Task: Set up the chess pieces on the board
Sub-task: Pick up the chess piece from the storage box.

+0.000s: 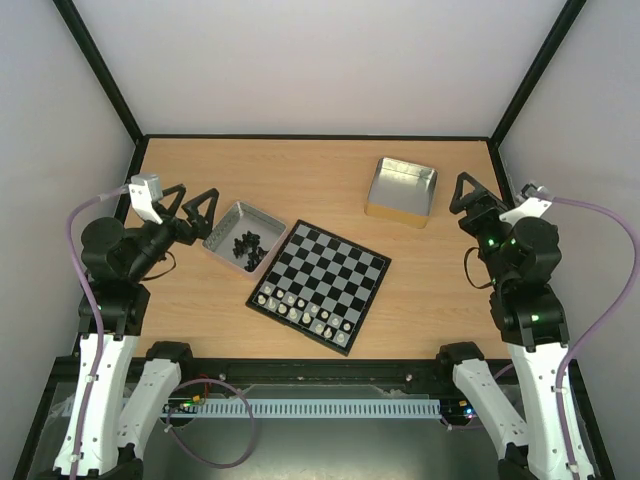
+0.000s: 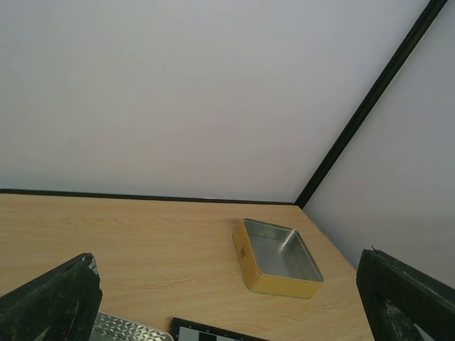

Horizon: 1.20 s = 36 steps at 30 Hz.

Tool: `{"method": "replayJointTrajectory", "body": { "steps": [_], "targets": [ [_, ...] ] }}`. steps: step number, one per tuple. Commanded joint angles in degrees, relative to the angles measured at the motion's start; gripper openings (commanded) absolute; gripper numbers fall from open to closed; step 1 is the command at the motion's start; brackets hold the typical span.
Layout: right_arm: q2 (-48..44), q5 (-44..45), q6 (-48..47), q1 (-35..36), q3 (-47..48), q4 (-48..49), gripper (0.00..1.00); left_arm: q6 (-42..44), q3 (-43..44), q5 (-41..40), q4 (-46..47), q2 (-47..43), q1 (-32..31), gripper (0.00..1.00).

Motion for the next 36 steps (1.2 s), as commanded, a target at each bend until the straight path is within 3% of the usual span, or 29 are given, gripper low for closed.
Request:
{"method": "replayJointTrajectory", "body": {
  "steps": [1, 3, 5, 11, 16, 20, 24, 28, 33, 36],
  "targets": [
    [0.8, -2.5, 0.3, -0.2, 1.4, -2.5, 0.89, -3.0, 0.8, 1.5, -0.2, 0.0, -0.3, 0.99],
    [0.9, -2.8, 0.4, -0.3, 0.8, -1.6, 0.91, -3.1, 0.4, 0.9, -1.0, 0.0, -0.3, 1.0],
    [1.7, -4.5, 0.4, -0.3, 0.1, -0.7, 0.86, -2.5, -0.6, 1.7, -0.8, -0.4, -0.3, 1.0],
    [9.1, -24.0, -4.7, -0.4, -1.4, -1.2, 0.82, -7.2, -6.7, 2.3, 3.1, -2.2, -0.3, 1.0],
    [11.0, -23.5, -4.7, -0.4, -5.9, 3.8, 0.87, -6.5, -6.3, 0.6, -3.9, 3.6, -0.4, 1.0],
    [15.4, -20.1, -3.5, -0.3, -7.0, 5.5, 0.83, -5.9, -4.7, -5.3, -11.3, 7.8, -0.4, 0.98],
    [19.3, -20.9, -1.1, -0.3, -9.0, 8.8, 0.77, -6.5, -2.6, -8.4, -15.8, 13.1, -0.4, 0.85],
    [20.9, -22.7, 0.5, -0.3, -12.1, 12.4, 0.7, -7.0, -1.3, -8.3, -17.8, 19.4, -0.8, 0.62],
    [22.2, -23.6, 1.5, -0.4, -15.1, 15.3, 0.52, -6.0, 1.5, -11.7, -18.9, 29.5, -4.4, 0.39],
    [23.5, -22.2, 1.1, -0.2, -15.4, 14.6, 0.48, -4.8, 4.3, -14.5, -19.6, 36.5, -7.0, 0.34]
  ]
}}
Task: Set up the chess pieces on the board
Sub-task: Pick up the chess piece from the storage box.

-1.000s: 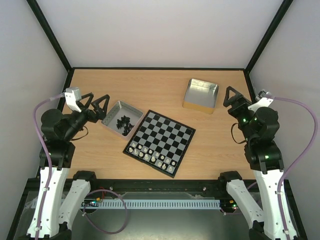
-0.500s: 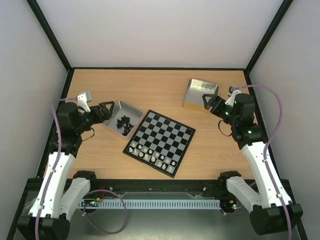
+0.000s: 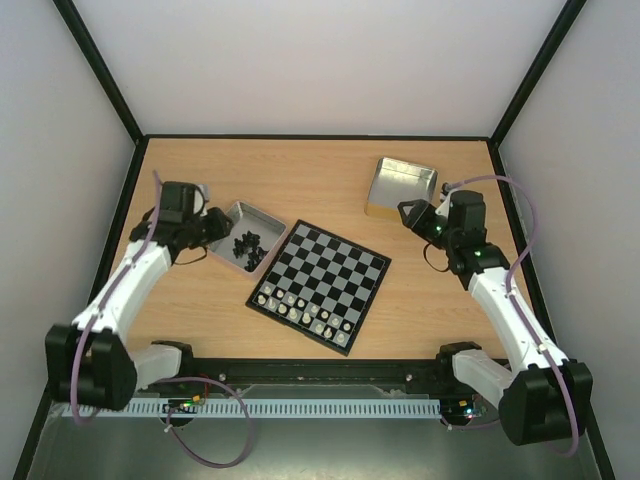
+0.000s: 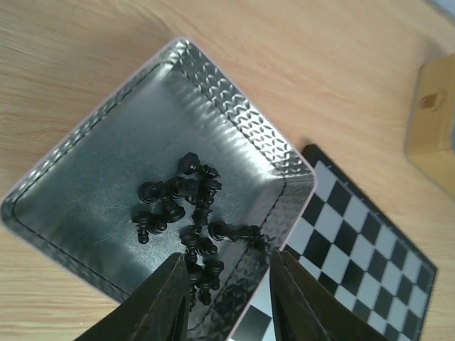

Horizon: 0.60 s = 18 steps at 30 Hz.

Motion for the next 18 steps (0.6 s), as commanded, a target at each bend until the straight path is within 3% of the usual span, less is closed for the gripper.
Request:
{"method": "replayJointTrajectory", "body": {
  "steps": [1, 11, 18],
  "targets": [
    [1.5, 0.9, 0.1, -0.1, -0.7, 2.5, 0.48, 1.6, 4.9, -5.1, -2.5, 8.5, -3.3, 0.35],
    [2.0, 2.7, -0.9, 0.0, -2.2, 1.6, 0.46, 2.1, 9.0, -8.5, -0.6, 23.2, -6.9, 0.39],
    [1.2, 3.2, -0.1, 0.0, -4.9, 3.5, 0.44, 3.4, 12.4, -9.6, -1.4, 30.1, -7.5, 0.25]
  ]
}}
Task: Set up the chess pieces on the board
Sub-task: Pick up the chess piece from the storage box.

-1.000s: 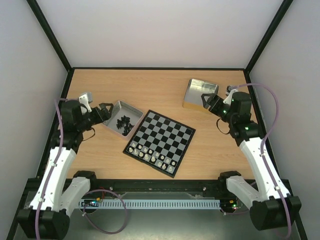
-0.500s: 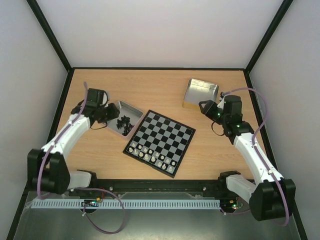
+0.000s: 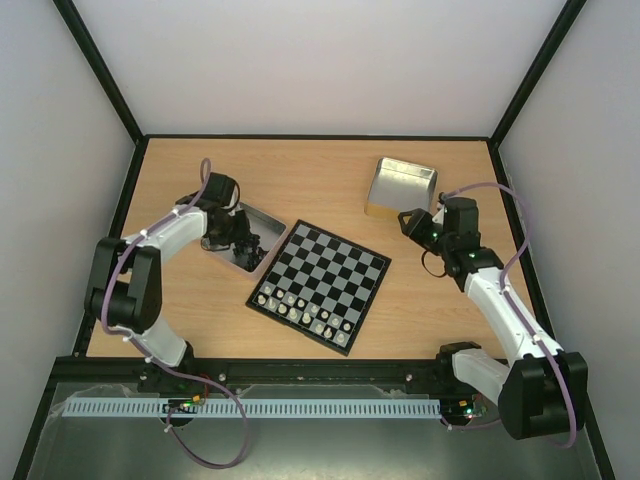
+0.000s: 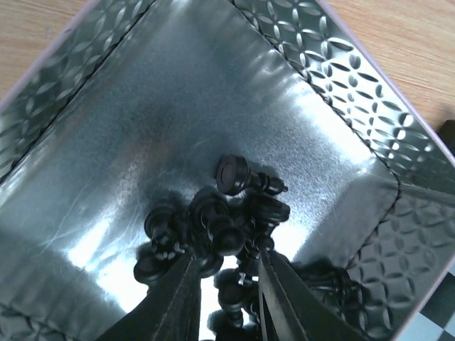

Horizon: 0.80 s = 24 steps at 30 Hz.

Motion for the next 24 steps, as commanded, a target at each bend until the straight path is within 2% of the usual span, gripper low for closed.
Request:
{"method": "replayJointTrajectory", "body": {
  "steps": [1, 17, 24],
  "targets": [
    [-1.1, 1.2, 0.1, 0.0, -1.5, 2.5, 0.44, 1.3, 3.6, -1.3, -0.7, 3.6, -0.4, 0.26],
    [0.1, 2.2, -0.3, -0.1, -2.8, 3.9, 0.41, 3.0, 7.0, -4.6, -3.3, 10.1, -0.7, 0.22],
    [1.2, 2.3, 0.0, -0.1, -3.0, 4.6, 0.39, 3.7, 8.2, -4.9, -4.1, 9.2, -1.1, 0.09]
  ]
}}
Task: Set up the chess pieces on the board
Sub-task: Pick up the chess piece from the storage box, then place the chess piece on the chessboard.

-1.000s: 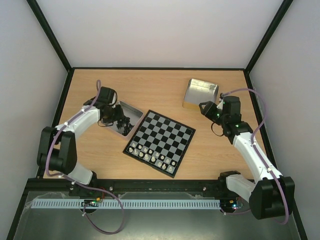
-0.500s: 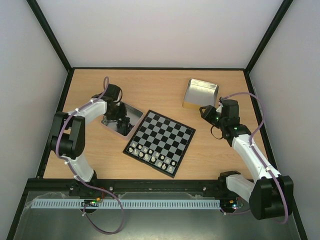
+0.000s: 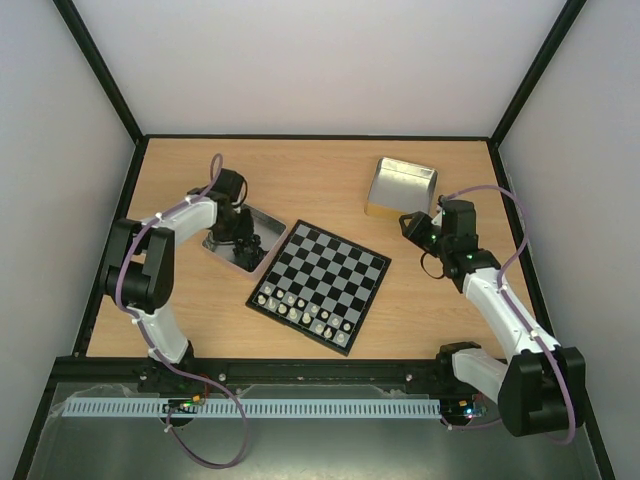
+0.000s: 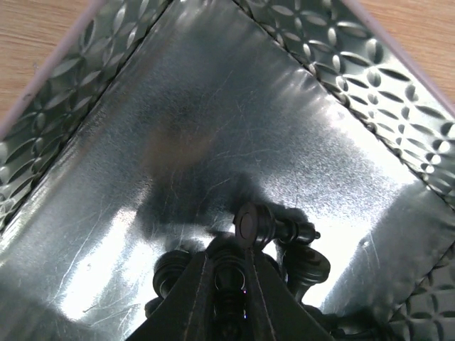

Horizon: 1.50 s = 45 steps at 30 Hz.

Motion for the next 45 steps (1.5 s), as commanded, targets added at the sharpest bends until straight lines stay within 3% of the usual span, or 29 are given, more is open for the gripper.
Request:
{"method": "replayJointTrajectory", "body": {
  "steps": [1, 12, 22, 29, 45],
  "targets": [
    [0.8, 1.2, 0.0, 0.0, -0.7, 2.6, 0.38, 1.0, 2.1, -1.3, -2.4, -0.8, -0.6, 0.08],
    [0.4, 1.7, -0.1, -0.1, -0.7, 3.1, 0.38, 2.3, 10.9, -4.2, -8.3, -6.4, -6.0, 0.1],
    [1.2, 2.6, 0.3, -0.1, -1.2, 3.1, 0.38, 4.4, 20.8, -1.7, -9.3, 2.8, -18.7, 0.11],
    [1.6, 2.7, 0.8, 0.0, -1.5, 3.5, 0.38, 4.3, 24.4, -4.8, -10.7, 10.1, -21.6, 0.1],
    [2.6, 2.3, 1.7, -0.1, -2.4, 4.1, 0.39, 7.1, 26.1, 0.3, -11.0, 14.0, -28.2, 0.11]
  ]
}}
